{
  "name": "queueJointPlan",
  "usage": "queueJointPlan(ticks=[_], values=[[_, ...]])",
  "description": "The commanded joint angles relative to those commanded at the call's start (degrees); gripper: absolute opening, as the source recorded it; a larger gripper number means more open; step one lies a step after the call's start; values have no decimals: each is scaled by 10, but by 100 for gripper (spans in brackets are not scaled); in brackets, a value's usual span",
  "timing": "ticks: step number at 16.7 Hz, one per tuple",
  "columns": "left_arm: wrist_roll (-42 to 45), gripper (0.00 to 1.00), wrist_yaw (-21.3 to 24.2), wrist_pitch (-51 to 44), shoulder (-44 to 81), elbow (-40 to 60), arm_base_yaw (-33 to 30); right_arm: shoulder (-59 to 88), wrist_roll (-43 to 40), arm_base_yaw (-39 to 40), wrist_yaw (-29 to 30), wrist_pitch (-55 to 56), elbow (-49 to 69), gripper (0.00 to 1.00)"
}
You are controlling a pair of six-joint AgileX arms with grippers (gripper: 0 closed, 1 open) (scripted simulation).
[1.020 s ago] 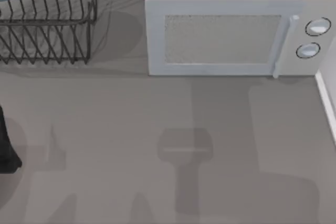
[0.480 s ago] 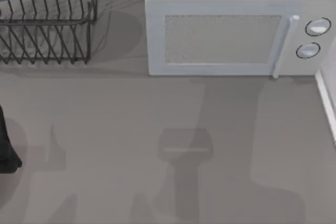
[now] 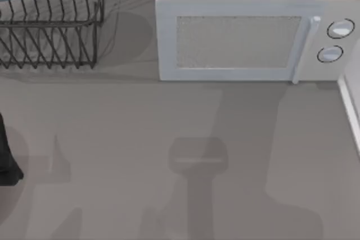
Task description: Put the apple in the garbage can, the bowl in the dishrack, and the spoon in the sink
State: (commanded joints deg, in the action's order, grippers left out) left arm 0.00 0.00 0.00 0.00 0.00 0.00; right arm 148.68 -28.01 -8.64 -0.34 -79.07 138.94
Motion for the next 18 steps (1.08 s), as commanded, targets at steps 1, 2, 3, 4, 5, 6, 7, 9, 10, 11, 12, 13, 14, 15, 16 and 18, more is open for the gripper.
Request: queueJointPlan(ticks=[1,2,3,4,5,6,7,9,10,11,12,13,14,15,16,18], values=[[0,100,0,0,0,0,0,0,0,0,0,0,0,15],[0,100,0,0,0,0,0,0,0,0,0,0,0,23],[0,100,0,0,0,0,0,0,0,0,0,0,0,30],[0,100,0,0,0,0,0,0,0,0,0,0,0,38],[0,100,0,0,0,0,0,0,0,0,0,0,0,45],[0,100,0,0,0,0,0,0,0,0,0,0,0,53],[0,100,0,0,0,0,0,0,0,0,0,0,0,60],[0,100,0,0,0,0,0,0,0,0,0,0,0,75],[0,100,0,0,0,0,0,0,0,0,0,0,0,83],[0,100,0,0,0,0,0,0,0,0,0,0,0,90],[0,100,0,0,0,0,0,0,0,0,0,0,0,98],[0,100,0,0,0,0,0,0,0,0,0,0,0,100],[0,100,0,0,0,0,0,0,0,0,0,0,0,100],[0,100,0,0,0,0,0,0,0,0,0,0,0,100],[0,100,0,0,0,0,0,0,0,0,0,0,0,100],[0,100,0,0,0,0,0,0,0,0,0,0,0,100]])
